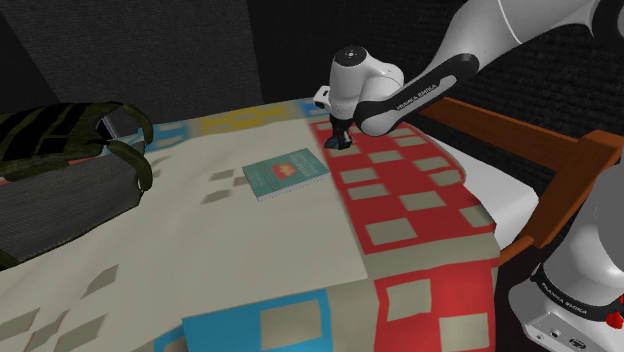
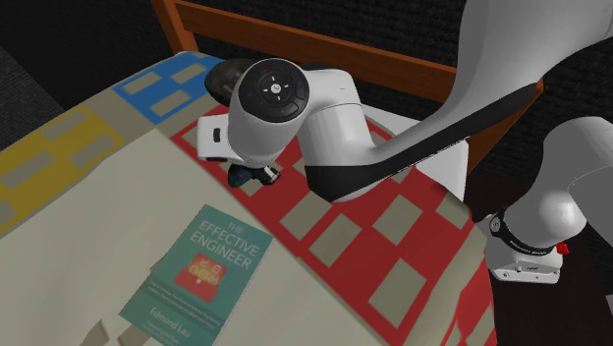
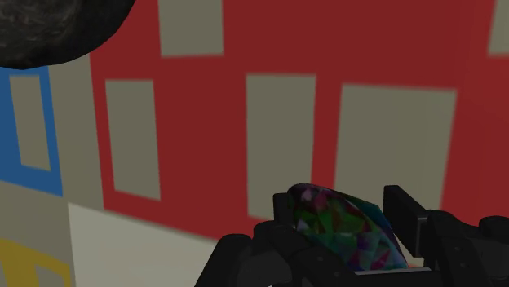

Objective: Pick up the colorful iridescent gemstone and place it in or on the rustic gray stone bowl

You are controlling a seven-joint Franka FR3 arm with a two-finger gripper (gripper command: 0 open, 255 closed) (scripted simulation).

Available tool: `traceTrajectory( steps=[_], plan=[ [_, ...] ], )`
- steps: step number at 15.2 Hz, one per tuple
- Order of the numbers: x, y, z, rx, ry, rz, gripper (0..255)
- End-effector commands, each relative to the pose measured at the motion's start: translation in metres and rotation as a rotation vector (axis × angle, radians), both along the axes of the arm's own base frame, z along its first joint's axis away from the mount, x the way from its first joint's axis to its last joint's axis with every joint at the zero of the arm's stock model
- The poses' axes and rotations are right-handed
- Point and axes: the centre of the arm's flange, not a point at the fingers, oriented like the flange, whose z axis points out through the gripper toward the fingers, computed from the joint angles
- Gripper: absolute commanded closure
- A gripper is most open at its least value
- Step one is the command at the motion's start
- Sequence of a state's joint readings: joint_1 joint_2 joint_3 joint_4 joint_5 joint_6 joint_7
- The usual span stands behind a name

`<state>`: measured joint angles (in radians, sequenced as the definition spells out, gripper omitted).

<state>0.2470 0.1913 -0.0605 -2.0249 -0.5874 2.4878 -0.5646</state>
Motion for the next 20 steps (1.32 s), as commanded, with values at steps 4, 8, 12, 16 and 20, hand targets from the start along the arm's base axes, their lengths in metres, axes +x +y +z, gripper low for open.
traceTrajectory(
  steps=[4,8,12,16,20],
  plan=[
    [0.0,0.001,0.015,0.0,0.001,0.001,255],
    [0.0,0.001,0.036,0.0,0.001,0.001,255],
    [0.0,0.001,0.057,0.0,0.001,0.001,255],
    [0.0,0.001,0.078,0.0,0.001,0.001,255],
    [0.0,0.001,0.099,0.0,0.001,0.001,255]
  ],
)
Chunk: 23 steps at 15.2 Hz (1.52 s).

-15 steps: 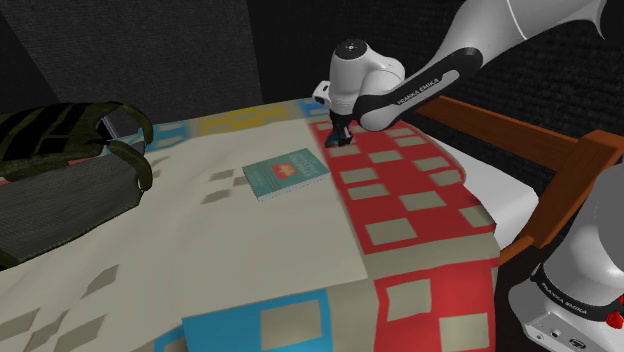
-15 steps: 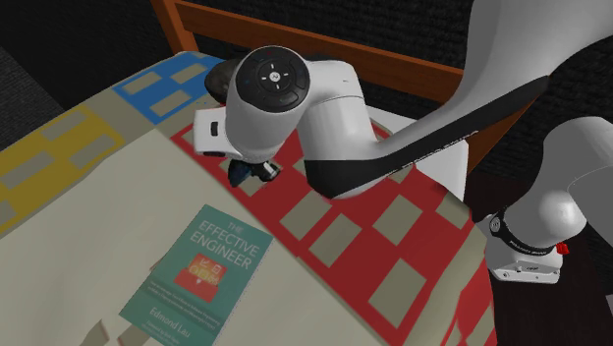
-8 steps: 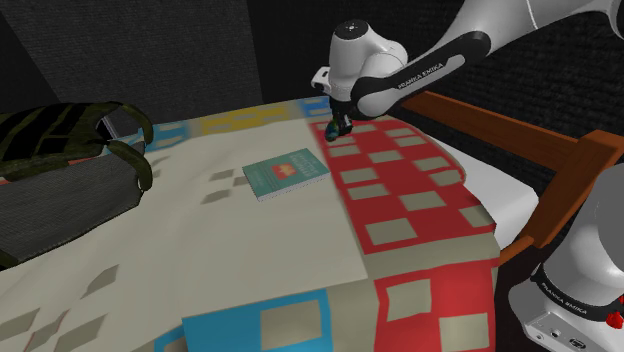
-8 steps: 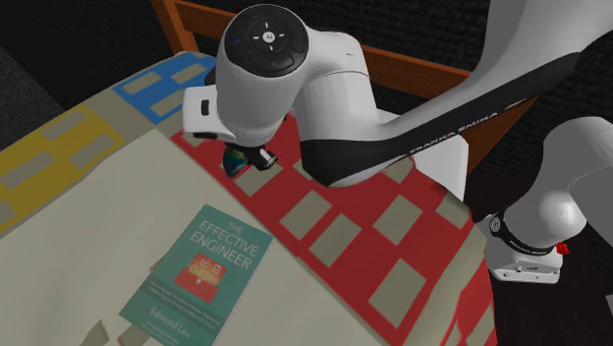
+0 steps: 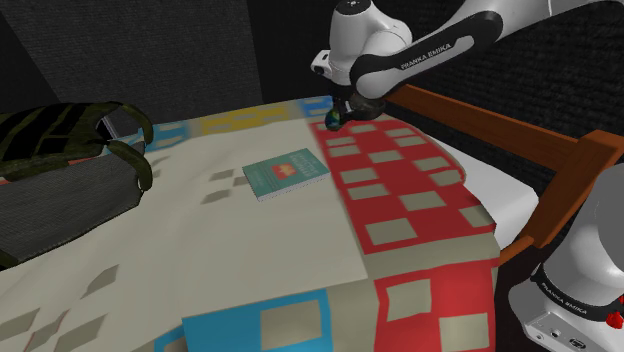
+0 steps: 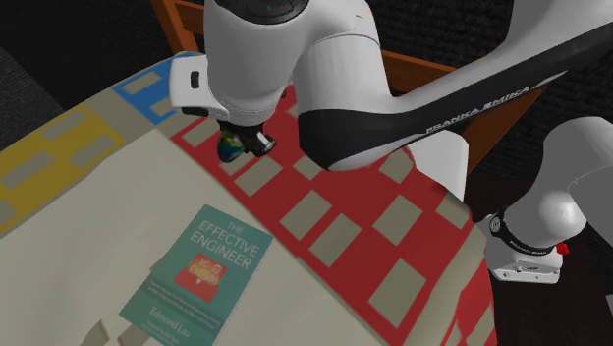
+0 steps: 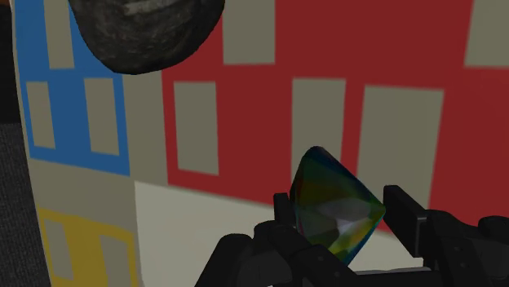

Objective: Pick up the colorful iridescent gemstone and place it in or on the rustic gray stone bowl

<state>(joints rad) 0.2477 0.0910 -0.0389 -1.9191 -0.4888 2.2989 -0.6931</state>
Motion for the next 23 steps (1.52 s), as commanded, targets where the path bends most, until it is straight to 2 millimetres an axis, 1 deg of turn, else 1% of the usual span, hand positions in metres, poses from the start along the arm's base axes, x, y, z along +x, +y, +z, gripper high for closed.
traceTrajectory(
  steps=[1,10,23],
  plan=[
    [0.001,0.001,0.011,0.0,0.0,0.0,255],
    [0.001,0.001,0.057,0.0,0.0,0.0,255],
    [0.067,-0.158,0.064,0.0,0.0,0.0,255]
  ],
)
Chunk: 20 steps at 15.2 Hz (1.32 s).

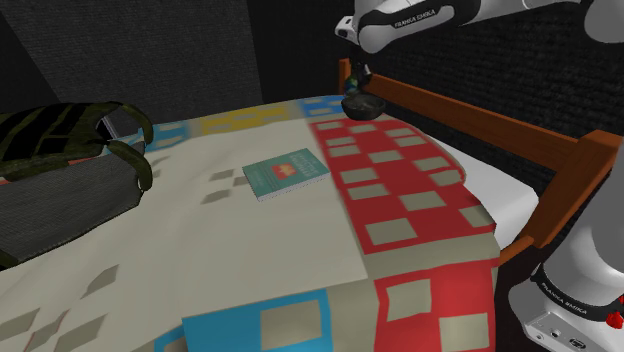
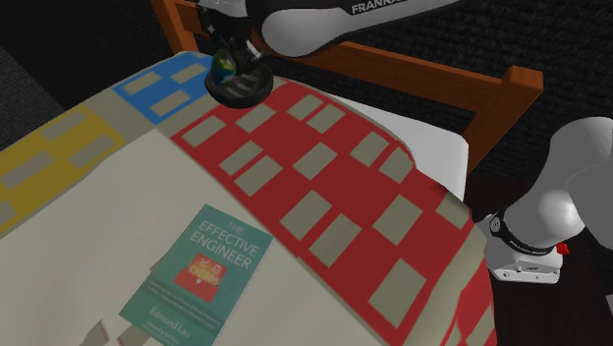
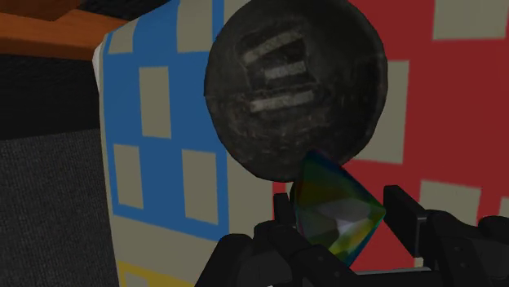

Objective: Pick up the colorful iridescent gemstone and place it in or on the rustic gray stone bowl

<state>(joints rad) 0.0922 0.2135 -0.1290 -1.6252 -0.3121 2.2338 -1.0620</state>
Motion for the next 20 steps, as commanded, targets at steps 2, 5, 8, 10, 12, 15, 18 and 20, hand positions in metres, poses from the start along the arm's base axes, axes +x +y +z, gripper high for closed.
traceTrajectory(
  steps=[2,5,8,10,12,15,18,20],
  plan=[
    [0.014,-0.039,0.001,0.0,0.0,0.001,255],
    [0.029,-0.075,0.003,0.0,0.0,0.001,255],
    [0.044,-0.11,0.005,0.0,0.0,0.001,255],
    [0.044,-0.11,-0.006,0.0,0.0,0.001,255],
    [0.044,-0.11,-0.017,0.0,0.0,0.001,255],
    [0.044,-0.11,-0.032,0.0,0.0,0.001,255],
    [0.044,-0.11,-0.048,0.0,0.0,0.001,255],
    [0.044,-0.11,-0.059,0.0,0.0,0.001,255]
  ],
)
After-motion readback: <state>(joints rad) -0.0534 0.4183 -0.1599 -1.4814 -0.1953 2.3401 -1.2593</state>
